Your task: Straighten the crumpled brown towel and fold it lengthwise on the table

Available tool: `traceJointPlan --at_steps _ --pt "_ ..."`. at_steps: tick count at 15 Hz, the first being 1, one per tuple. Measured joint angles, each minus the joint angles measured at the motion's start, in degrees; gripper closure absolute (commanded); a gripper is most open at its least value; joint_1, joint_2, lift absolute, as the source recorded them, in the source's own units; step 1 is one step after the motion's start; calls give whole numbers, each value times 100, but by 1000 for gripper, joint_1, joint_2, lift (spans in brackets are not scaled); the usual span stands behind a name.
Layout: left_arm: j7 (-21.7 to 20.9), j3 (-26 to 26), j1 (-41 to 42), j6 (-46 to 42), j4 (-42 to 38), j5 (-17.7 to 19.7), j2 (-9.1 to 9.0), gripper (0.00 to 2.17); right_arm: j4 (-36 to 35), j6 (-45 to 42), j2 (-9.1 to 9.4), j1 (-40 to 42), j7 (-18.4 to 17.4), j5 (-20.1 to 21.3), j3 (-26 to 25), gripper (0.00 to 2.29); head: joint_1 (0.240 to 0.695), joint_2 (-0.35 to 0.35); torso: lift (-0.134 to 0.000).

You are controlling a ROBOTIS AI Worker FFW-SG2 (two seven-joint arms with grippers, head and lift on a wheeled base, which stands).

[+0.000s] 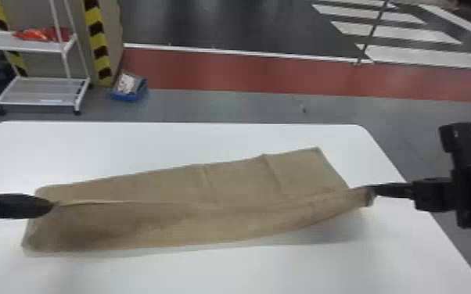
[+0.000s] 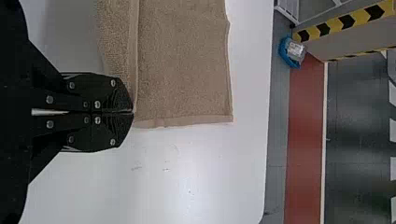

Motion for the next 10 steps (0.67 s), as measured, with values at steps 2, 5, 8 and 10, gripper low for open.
traceJointPlan --at_steps 2,5,8,10 --pt "81 55 -53 -68 179 -3 39 1409 159 11 0 -230 -3 22 79 1366 695 -142 -124" --pt "133 233 -169 -171 406 12 48 1409 242 151 43 -676 -7 73 236 1366 695 -111 -124" --pt "158 340 -312 -201 621 24 94 1413 583 226 28 -1061 -77 108 378 1366 695 -91 -124" --pt "197 314 -484 -333 923 14 134 1413 997 231 16 -1391 -101 212 640 1366 695 -81 -124"
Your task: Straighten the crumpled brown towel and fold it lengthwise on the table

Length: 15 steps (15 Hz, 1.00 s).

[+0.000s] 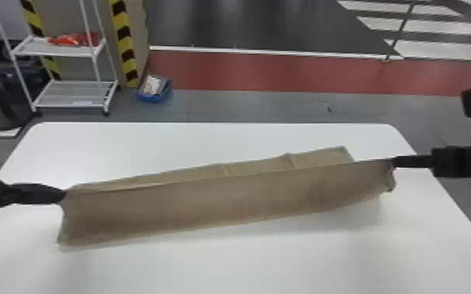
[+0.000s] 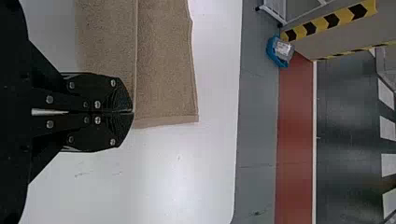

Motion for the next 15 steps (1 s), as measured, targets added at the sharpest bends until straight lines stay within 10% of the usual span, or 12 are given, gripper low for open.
traceJointPlan --at_steps 15 --pt "107 -236 -731 -1804 1784 -179 384 1413 2564 -1344 236 -1876 68 655 1591 1366 695 9 -124"
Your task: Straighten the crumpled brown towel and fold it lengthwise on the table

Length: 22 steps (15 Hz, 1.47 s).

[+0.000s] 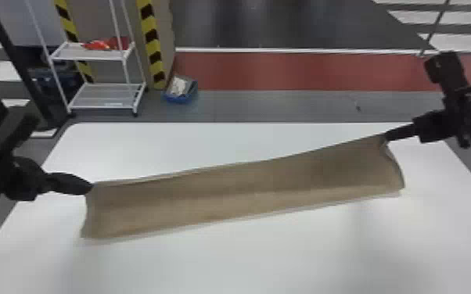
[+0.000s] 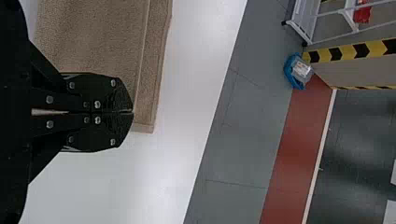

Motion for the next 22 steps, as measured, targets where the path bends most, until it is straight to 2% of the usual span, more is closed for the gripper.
traceJointPlan --at_steps 5,12,21,22 --pt "-16 24 63 -102 88 -139 41 1413 259 -148 122 -20 35 227 244 1362 695 34 -124" --pt "16 -10 131 -199 83 -141 117 1413 724 -421 213 -90 -72 641 277 1362 695 24 -124" --pt "44 -19 207 -364 91 -160 114 1413 1611 -1357 431 -489 -257 1068 426 1359 695 26 -124" --pt "57 -19 214 -386 92 -164 104 1413 1668 -1408 448 -493 -283 1095 483 1183 695 28 -124"
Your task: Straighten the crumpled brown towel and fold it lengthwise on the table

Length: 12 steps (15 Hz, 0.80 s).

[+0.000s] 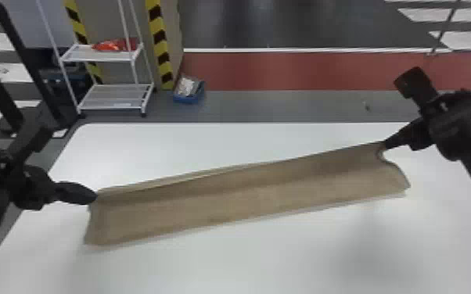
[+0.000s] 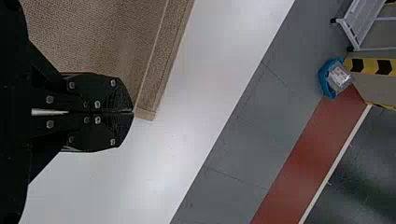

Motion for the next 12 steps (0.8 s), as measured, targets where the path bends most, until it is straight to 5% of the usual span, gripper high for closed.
traceJointPlan --at_steps 2,4,12 --pt "8 -7 7 -27 6 -4 -27 1413 96 -51 19 -5 -71 66 118 353 695 28 -124" --pt "31 -11 13 -71 18 -10 -39 1413 180 -35 30 -5 -173 101 202 120 695 26 -124" --pt "122 -61 -4 -259 77 -20 -51 1413 240 174 29 21 -724 88 217 90 695 4 -124"
